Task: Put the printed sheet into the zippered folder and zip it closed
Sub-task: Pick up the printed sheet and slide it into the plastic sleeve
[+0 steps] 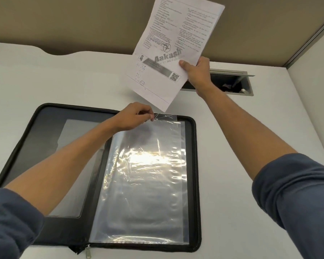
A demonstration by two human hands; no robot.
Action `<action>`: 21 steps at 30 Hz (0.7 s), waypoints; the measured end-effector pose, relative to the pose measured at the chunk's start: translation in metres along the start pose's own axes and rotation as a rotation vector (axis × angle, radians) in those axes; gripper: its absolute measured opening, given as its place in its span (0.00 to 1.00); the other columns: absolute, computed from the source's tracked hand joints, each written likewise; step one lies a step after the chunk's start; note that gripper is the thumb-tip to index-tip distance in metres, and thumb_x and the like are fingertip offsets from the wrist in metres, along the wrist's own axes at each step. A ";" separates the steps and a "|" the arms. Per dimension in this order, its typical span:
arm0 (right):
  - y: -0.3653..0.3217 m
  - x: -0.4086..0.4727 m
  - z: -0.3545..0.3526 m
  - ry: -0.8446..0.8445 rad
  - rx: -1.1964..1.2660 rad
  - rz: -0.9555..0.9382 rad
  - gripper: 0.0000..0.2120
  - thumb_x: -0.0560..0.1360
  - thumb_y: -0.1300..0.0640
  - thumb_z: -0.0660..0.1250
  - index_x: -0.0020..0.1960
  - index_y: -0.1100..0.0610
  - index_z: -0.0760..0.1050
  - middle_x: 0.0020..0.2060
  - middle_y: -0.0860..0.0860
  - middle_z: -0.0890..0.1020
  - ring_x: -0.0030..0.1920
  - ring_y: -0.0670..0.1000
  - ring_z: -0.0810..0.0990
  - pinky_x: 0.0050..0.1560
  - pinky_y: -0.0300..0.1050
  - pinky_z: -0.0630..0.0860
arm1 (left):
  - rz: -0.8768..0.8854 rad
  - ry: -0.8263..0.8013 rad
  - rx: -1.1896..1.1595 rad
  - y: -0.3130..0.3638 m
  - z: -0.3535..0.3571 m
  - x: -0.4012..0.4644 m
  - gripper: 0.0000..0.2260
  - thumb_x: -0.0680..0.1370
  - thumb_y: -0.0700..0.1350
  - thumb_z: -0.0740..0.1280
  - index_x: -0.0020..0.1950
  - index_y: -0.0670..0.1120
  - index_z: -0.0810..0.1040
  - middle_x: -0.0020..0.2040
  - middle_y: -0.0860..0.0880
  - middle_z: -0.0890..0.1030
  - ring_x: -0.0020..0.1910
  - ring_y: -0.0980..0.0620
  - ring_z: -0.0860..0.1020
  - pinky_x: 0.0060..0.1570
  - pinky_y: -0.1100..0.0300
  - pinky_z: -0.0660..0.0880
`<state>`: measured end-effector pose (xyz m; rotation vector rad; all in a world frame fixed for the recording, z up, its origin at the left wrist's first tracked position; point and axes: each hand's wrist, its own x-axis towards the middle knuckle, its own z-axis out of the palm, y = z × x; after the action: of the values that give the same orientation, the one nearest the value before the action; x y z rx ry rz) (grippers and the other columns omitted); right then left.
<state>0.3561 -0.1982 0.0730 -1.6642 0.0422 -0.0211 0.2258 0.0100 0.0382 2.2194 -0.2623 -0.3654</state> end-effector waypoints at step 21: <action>0.021 -0.009 -0.011 -0.362 -0.174 0.135 0.17 0.75 0.65 0.70 0.63 0.60 0.76 0.55 0.52 0.82 0.49 0.50 0.84 0.41 0.43 0.83 | -0.051 -0.065 0.117 -0.008 -0.014 -0.004 0.08 0.77 0.38 0.63 0.50 0.45 0.81 0.47 0.49 0.83 0.48 0.54 0.78 0.48 0.65 0.72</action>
<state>0.3461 -0.2108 0.0528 -1.8123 -0.1213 0.3948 0.2273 0.0264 0.0412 2.3356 -0.2684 -0.4609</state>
